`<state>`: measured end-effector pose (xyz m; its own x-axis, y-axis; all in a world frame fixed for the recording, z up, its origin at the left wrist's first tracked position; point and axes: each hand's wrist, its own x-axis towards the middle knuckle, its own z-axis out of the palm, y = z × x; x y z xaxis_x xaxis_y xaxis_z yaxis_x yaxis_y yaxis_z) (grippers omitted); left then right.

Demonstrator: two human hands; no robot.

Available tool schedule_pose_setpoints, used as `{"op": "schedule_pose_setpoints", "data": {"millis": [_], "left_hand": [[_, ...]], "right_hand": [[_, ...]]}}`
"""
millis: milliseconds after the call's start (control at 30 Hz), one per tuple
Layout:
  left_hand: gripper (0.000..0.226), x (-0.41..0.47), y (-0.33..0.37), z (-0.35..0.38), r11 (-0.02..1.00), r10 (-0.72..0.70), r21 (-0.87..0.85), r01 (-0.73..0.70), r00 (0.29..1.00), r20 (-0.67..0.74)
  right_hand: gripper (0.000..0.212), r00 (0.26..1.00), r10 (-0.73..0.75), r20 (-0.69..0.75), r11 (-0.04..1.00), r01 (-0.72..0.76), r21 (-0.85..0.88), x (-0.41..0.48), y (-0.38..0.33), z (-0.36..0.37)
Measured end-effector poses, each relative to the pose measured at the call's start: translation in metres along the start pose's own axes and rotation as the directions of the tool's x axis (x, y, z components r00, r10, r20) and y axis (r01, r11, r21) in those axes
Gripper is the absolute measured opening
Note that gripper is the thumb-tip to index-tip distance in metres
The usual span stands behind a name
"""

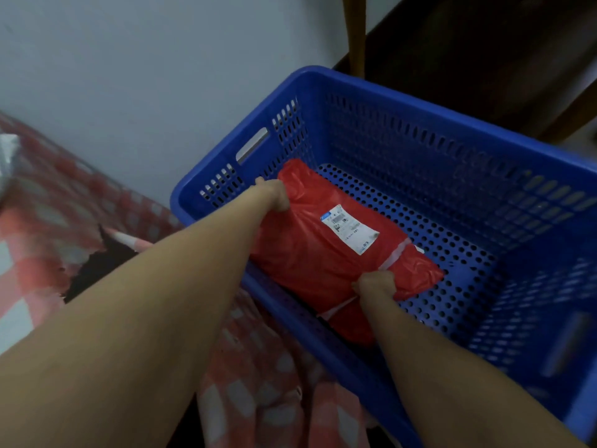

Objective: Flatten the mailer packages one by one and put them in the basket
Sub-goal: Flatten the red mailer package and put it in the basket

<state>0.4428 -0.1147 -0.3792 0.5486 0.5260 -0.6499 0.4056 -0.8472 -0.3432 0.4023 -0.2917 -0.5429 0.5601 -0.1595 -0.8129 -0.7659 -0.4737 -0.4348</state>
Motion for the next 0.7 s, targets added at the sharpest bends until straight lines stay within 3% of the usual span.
{"op": "schedule_pose_setpoints", "data": {"millis": [100,200,367,433,700], "left_hand": [[0.030,0.009,-0.004,0.004,0.995,0.055,0.083,-0.062,0.995,0.080],[0.035,0.006,-0.006,0.006,0.990,0.123,0.055,-0.127,0.990,0.066],[0.036,-0.003,-0.010,0.002,0.994,0.105,0.004,-0.106,0.994,0.043],[0.023,-0.008,-0.015,0.001,0.995,0.097,-0.030,-0.096,0.994,0.049],[0.038,-0.049,-0.035,-0.017,0.994,0.075,-0.073,-0.084,0.990,-0.121]], "right_hand": [[0.038,1.000,-0.014,-0.027,0.997,0.012,-0.074,0.002,-0.005,0.007],[0.039,0.999,-0.041,-0.021,0.994,0.038,-0.101,-0.005,-0.010,0.010],[0.054,0.998,0.001,-0.062,0.999,-0.004,-0.054,-0.019,-0.017,0.010],[0.056,0.997,-0.015,-0.080,0.999,0.012,-0.043,-0.028,-0.019,0.007],[0.055,0.934,-0.348,-0.078,0.935,0.339,-0.106,-0.083,-0.052,0.002]]}}
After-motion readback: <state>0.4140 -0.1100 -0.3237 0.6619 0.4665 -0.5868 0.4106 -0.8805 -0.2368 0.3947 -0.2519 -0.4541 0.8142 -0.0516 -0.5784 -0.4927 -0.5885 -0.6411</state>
